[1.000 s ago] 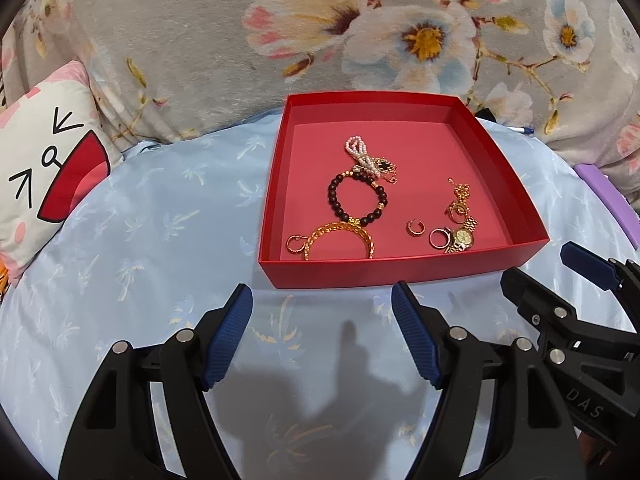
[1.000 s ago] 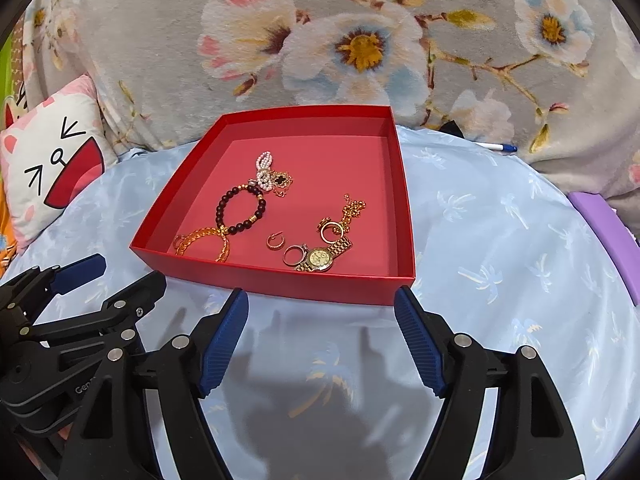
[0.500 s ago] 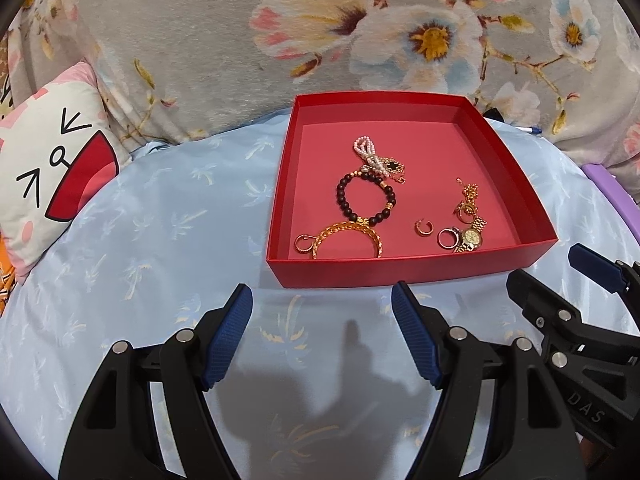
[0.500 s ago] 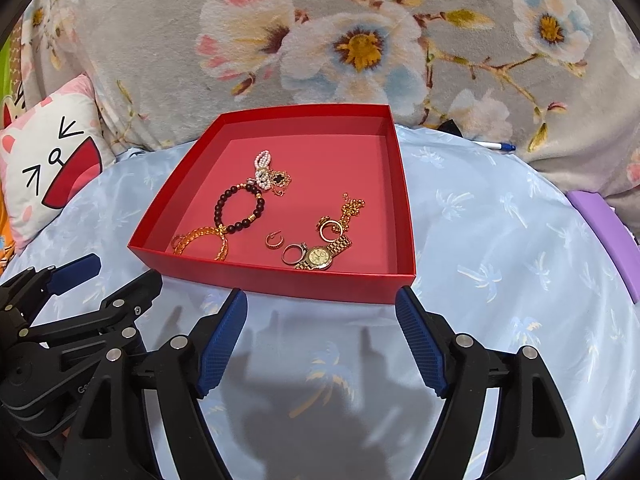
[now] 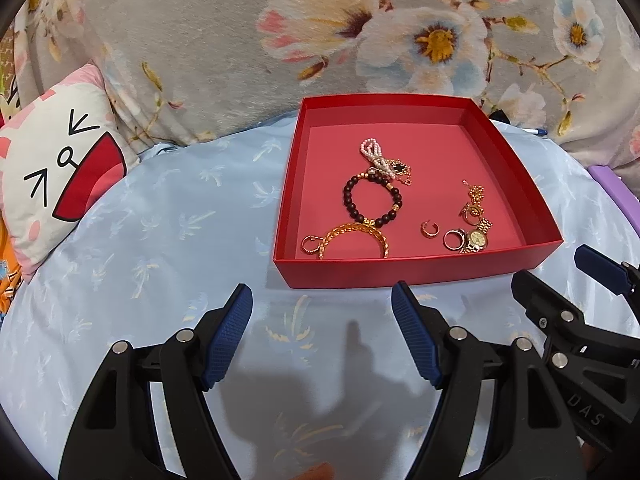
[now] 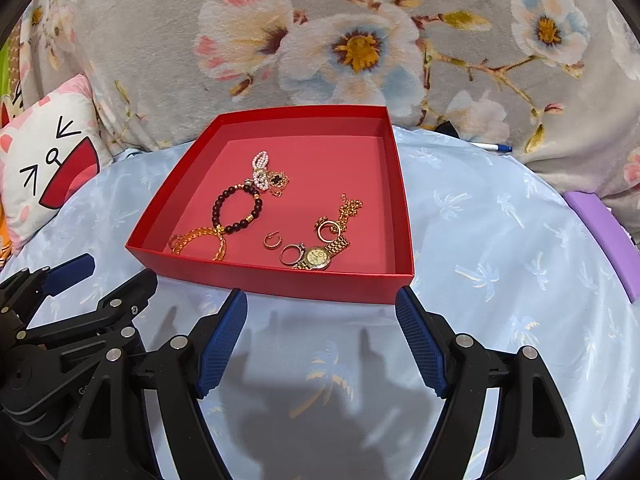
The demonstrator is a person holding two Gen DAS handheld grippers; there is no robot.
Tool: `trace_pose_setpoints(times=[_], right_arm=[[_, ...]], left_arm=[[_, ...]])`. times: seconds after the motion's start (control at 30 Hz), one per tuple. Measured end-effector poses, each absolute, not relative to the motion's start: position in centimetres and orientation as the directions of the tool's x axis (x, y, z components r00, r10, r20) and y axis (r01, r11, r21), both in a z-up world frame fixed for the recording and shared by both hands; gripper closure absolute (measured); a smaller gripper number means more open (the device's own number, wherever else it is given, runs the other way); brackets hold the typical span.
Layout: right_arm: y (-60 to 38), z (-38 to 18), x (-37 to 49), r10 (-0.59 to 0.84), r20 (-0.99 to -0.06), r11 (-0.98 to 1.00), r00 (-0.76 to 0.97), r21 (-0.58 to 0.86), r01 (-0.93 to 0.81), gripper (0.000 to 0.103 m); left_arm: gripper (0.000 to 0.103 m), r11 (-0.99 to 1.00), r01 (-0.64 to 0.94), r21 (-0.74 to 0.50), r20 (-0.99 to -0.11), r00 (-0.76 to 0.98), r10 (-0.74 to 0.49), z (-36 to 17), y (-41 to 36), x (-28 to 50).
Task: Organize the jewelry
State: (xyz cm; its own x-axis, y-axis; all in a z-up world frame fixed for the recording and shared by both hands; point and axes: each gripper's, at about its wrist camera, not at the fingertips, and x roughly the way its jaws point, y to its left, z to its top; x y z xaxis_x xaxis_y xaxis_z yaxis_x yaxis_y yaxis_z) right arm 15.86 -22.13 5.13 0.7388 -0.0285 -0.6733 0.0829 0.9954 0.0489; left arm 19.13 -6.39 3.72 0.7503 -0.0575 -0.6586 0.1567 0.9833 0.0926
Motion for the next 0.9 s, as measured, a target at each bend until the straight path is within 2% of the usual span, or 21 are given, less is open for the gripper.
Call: trace_pose_setpoints(times=[0.9], right_arm=[[-22.12, 5.15, 15.80, -0.029, -0.673, 0.996, 0.739, 0.047, 0.082, 0.028]], left_arm=[[0.032, 0.987, 0.141, 0.072, -0.669, 0.741, -0.057, 3.55, -5.96, 19.29]])
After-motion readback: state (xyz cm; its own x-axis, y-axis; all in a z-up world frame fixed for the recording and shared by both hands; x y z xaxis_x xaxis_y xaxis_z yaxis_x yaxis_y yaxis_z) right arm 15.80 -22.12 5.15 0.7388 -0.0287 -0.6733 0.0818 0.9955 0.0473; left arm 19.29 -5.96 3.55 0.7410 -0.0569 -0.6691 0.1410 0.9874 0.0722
